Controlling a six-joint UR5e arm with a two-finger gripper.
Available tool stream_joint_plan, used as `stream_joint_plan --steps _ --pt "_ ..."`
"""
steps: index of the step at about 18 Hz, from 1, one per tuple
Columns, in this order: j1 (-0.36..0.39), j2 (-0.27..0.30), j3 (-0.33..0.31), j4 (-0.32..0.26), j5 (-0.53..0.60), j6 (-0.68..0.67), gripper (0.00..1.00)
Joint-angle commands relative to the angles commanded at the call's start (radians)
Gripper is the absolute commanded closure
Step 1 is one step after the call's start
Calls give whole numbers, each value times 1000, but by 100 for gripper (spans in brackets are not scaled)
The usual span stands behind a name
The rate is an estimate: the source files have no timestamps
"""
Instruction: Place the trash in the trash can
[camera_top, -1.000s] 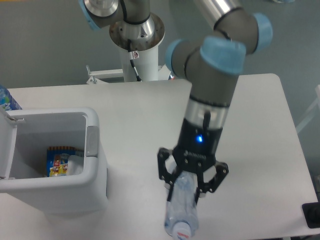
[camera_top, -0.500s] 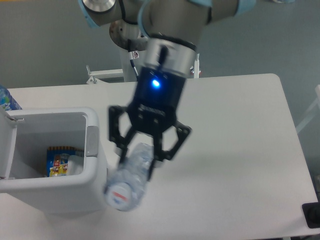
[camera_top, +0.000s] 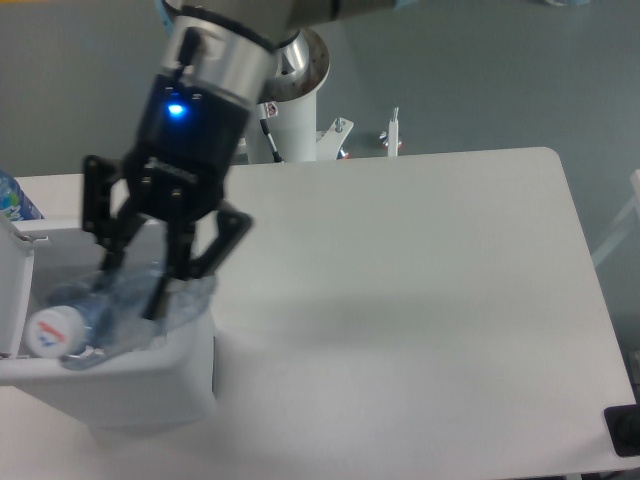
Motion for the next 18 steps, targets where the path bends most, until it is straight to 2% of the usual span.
stream_joint_plan --steps 3,6,7,9,11,13,18 --pt "-21 6 -48 0 -2 2 48" --pt "-29 6 -63 0 0 0 47" --pt "-29 5 -68 0 0 0 43" --pt "-29 5 -74 0 0 5 19" --pt "-29 6 -71 0 2 8 7" --pt "-28 8 -69 0 2 9 0" --pt "1 8 -60 0 3 11 0"
